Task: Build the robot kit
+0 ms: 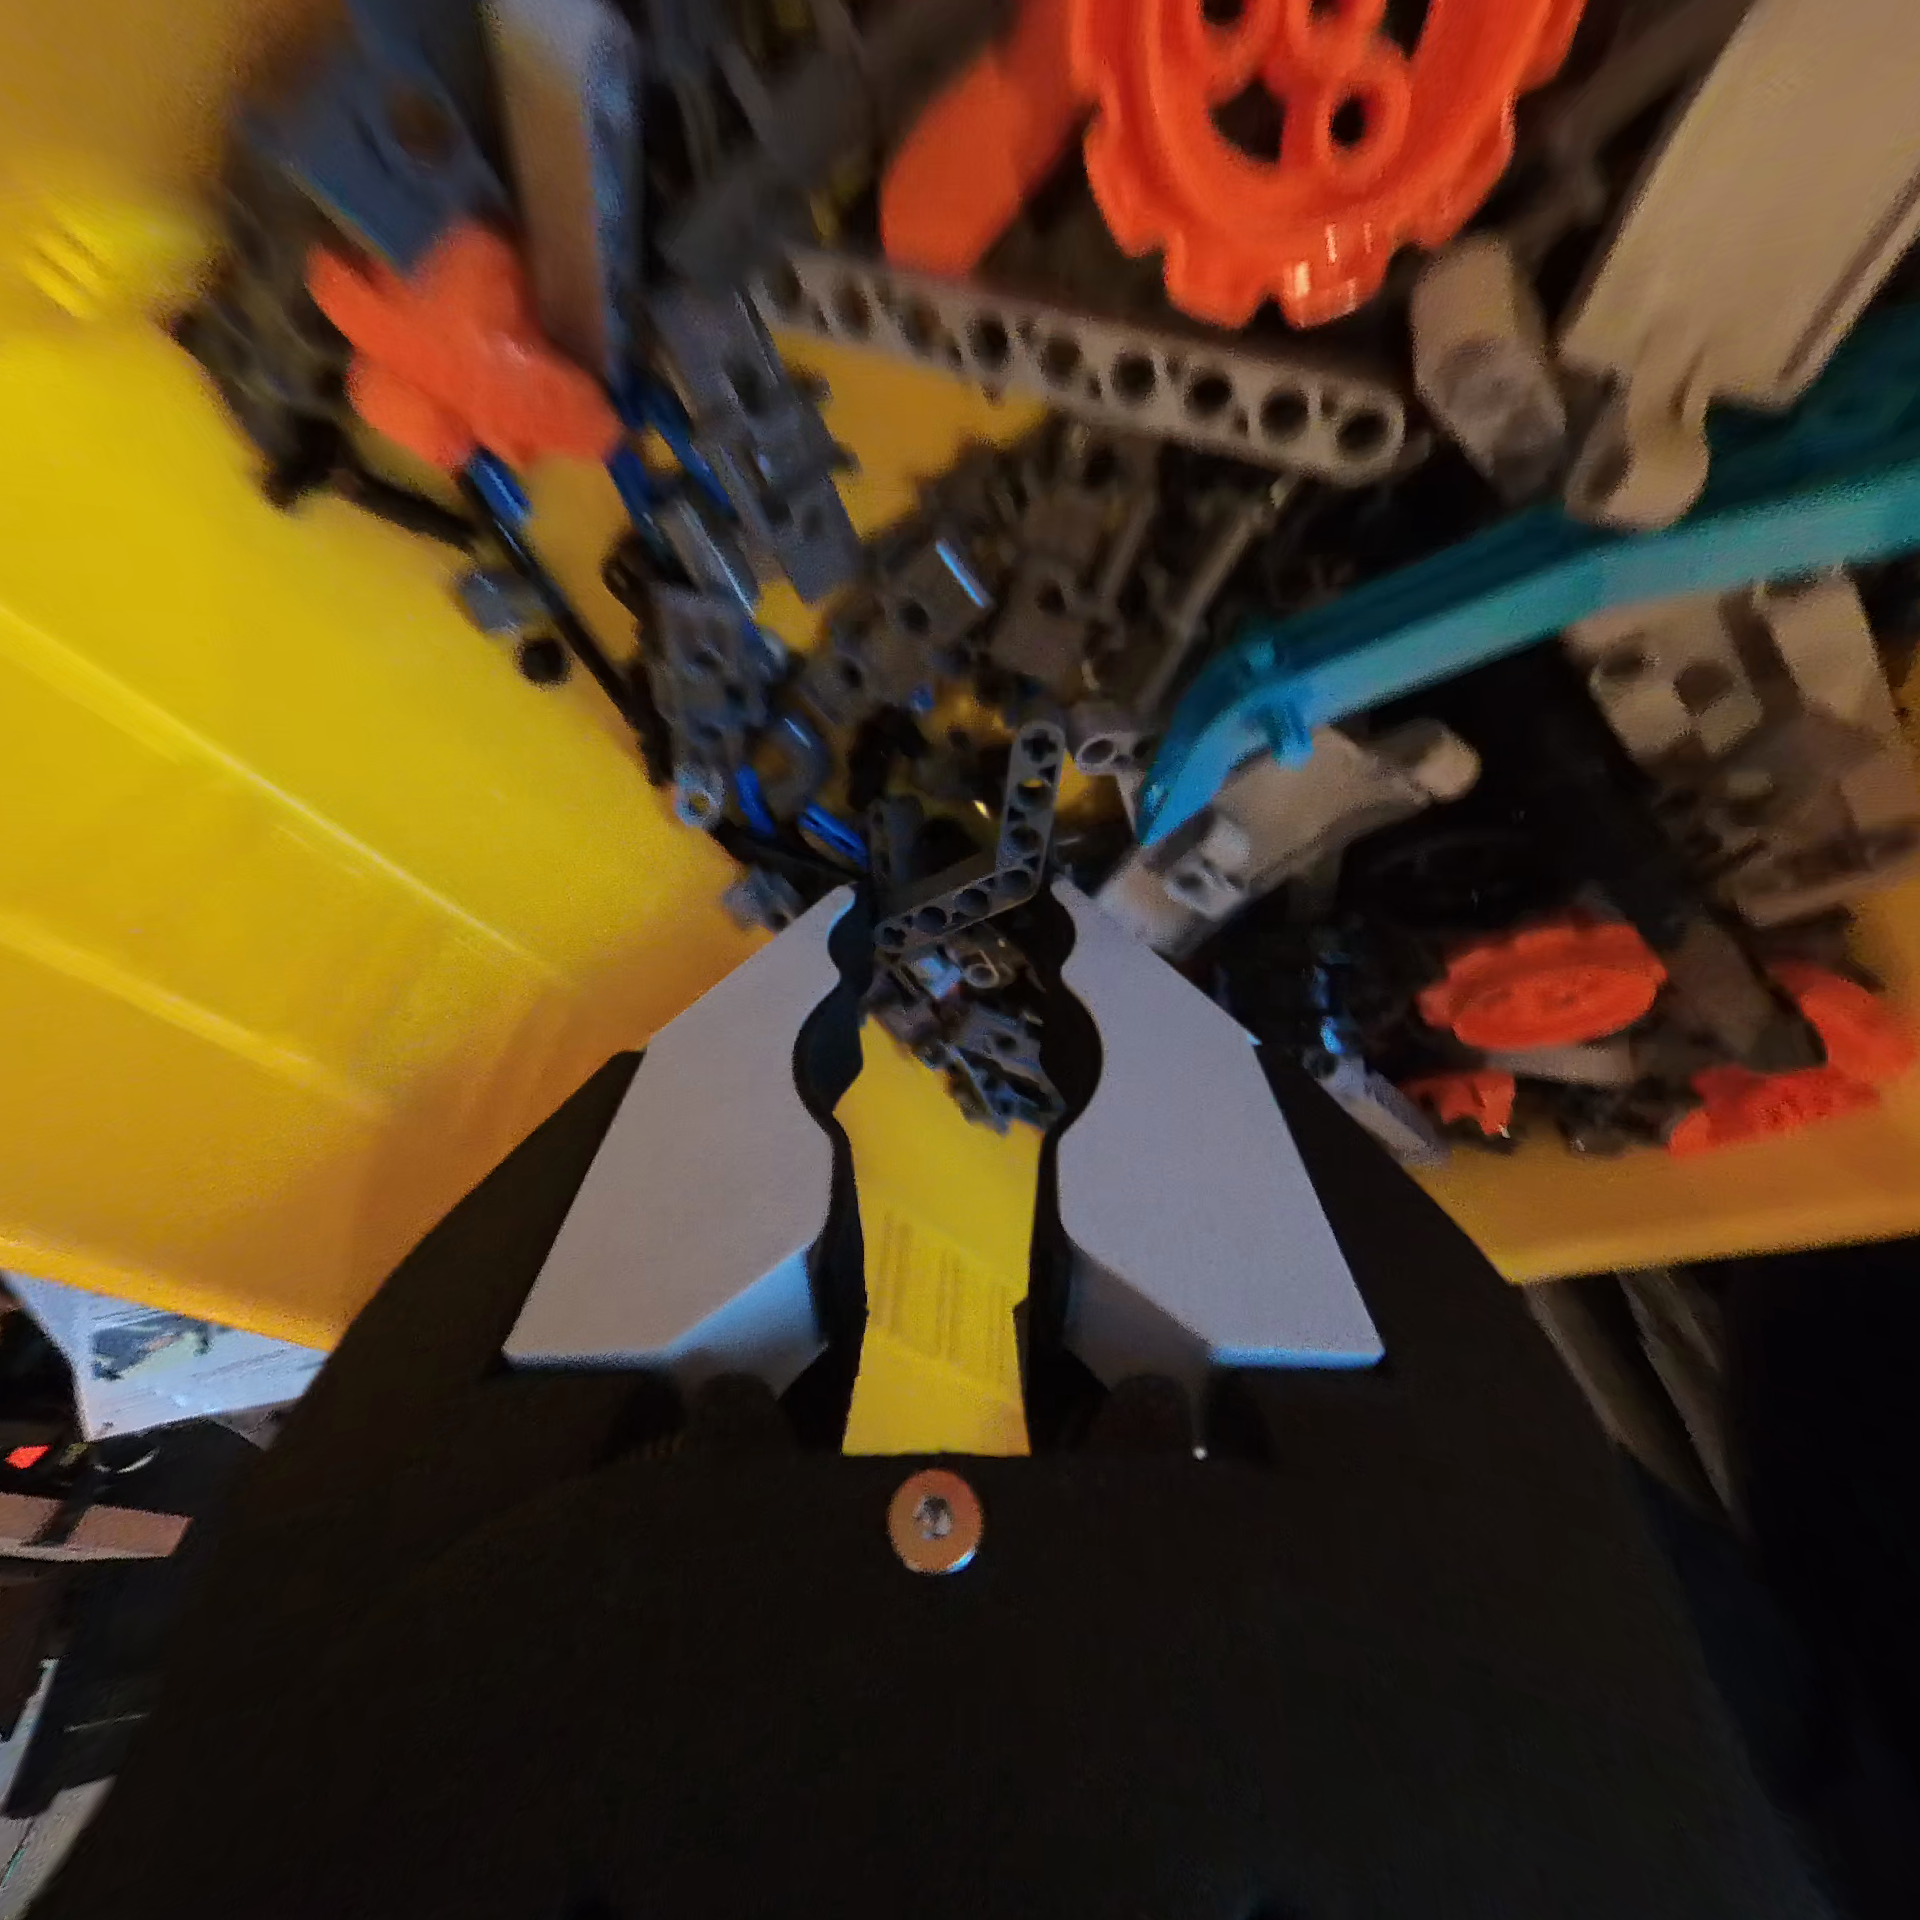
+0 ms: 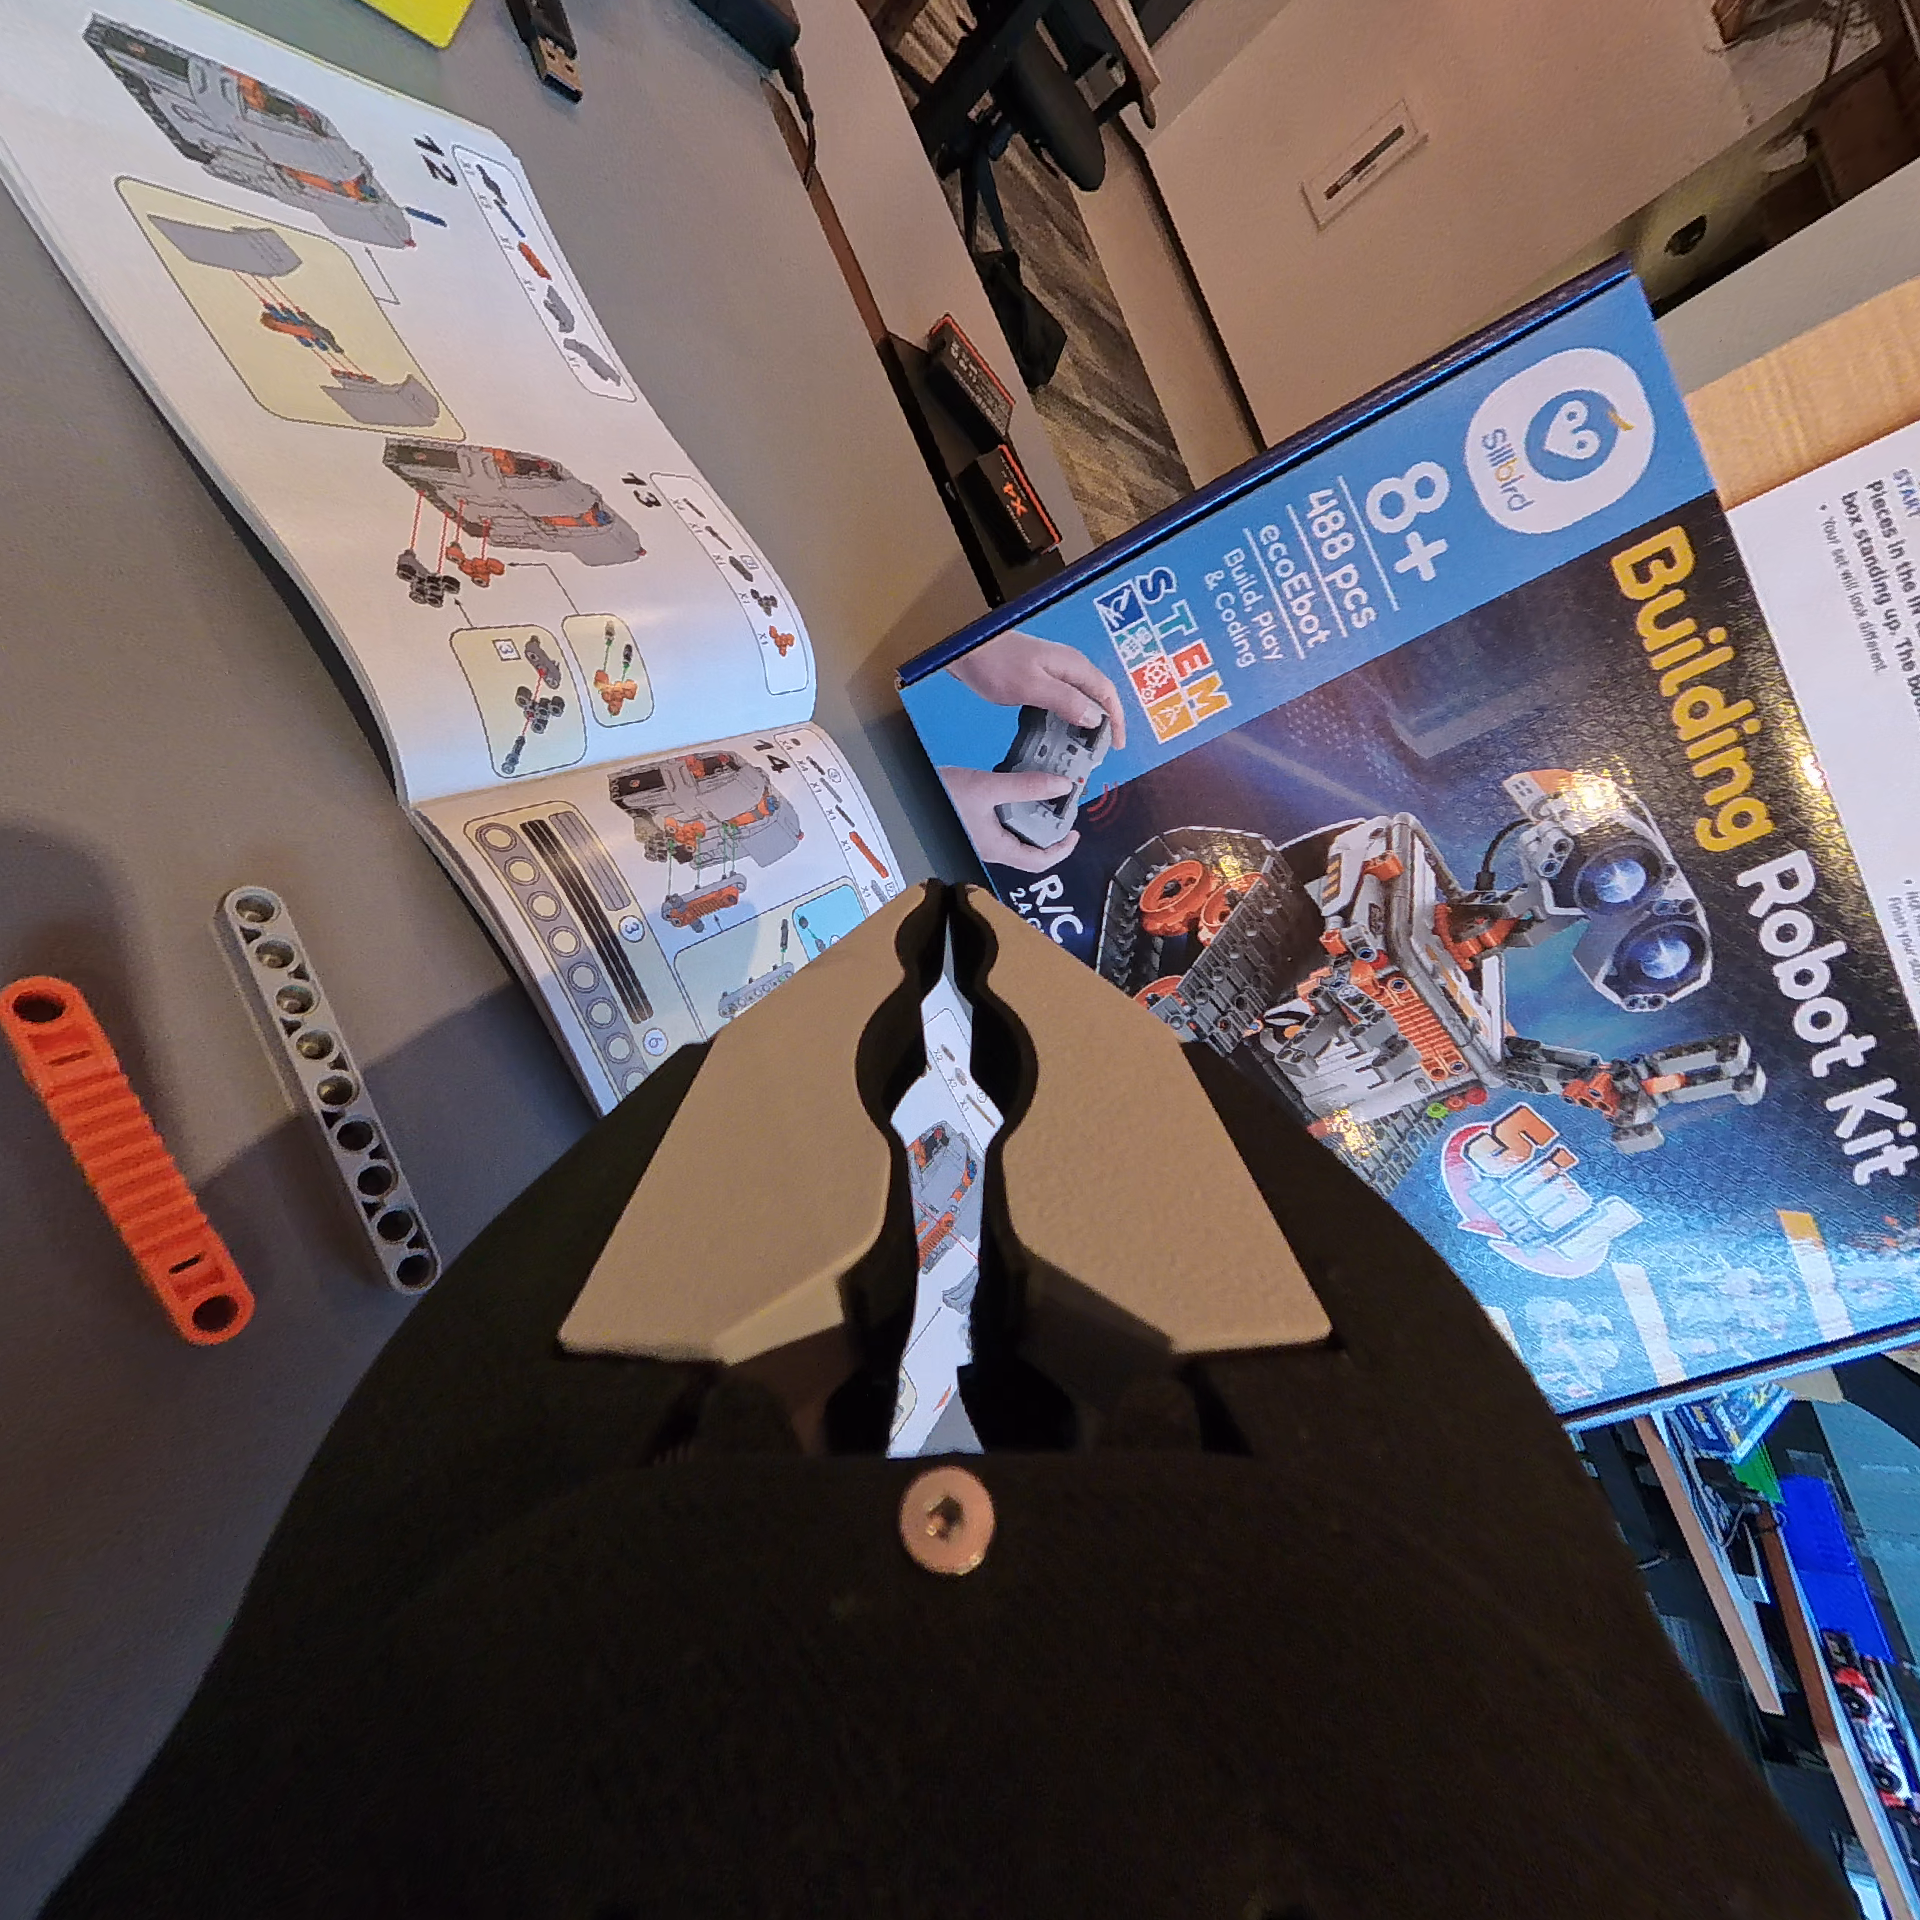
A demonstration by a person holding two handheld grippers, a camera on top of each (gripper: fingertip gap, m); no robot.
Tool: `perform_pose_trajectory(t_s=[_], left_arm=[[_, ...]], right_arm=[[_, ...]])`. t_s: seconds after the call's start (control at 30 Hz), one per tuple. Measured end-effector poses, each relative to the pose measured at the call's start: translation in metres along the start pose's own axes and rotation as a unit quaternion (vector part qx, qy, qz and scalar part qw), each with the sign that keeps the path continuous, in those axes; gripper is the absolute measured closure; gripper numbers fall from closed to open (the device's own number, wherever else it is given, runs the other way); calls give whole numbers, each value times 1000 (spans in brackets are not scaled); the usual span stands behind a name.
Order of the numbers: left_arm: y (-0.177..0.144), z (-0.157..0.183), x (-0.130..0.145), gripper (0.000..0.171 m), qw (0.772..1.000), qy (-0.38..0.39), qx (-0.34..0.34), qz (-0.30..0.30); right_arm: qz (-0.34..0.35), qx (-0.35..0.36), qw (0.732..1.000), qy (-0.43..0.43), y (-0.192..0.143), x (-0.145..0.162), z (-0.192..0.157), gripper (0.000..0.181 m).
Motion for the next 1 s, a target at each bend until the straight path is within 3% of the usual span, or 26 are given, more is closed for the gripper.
perform_pose_trajectory(t_s=[0.13, 0.23, 0.4, 0.5, 0.6, 0.7, 0.8, 0.83, 0.9, 1.0], left_arm=[[-4, 8, 21, 145, 996, -25, 82, -10], [-13, 0, 31, 138, 994, -65, 91, 19], [-52, -5, 45, 128, 981, -68, 97, 154], [-88, -7, 59, 124, 958, -56, 75, 271], [-133, -17, 78, 128, 902, -75, 41, 423], [-182, -30, 106, 130, 788, -141, 52, 597], [-209, -41, 140, 107, 666, -197, 77, 716], [-212, -43, 148, 103, 643, -207, 80, 733], [-213, -48, 158, 92, 623, -223, 75, 746], [-219, -48, 167, 96, 589, -217, 90, 773]], right_arm=[[1, -3, 1000, -3, 0, -1, -1, 181], [1, -3, 1000, -4, -2, -2, -2, 181], [13, 1, 1000, -6, -5, -7, 0, 181], [52, -5, 999, 7, -13, -30, 2, 181], [92, -86, 991, 55, -7, -75, -7, 179], [105, -225, 962, 114, 17, -138, -21, 159], [134, -337, 922, 131, 42, -211, -26, 151], [132, -376, 908, 127, 51, -234, -29, 140], [95, -447, 882, 110, 76, -269, -42, 124], [10, -474, 880, 32, 130, -296, -70, 113]])
Point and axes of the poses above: each gripper's, where its closed fingertips meet, y out along the fingers, x out of its underside, z = x × y across the jaws, the point moved 7 cm from there along -y, back along the fingers, and after that the axes turned 1 degree about -x, right-handed, at the moved point
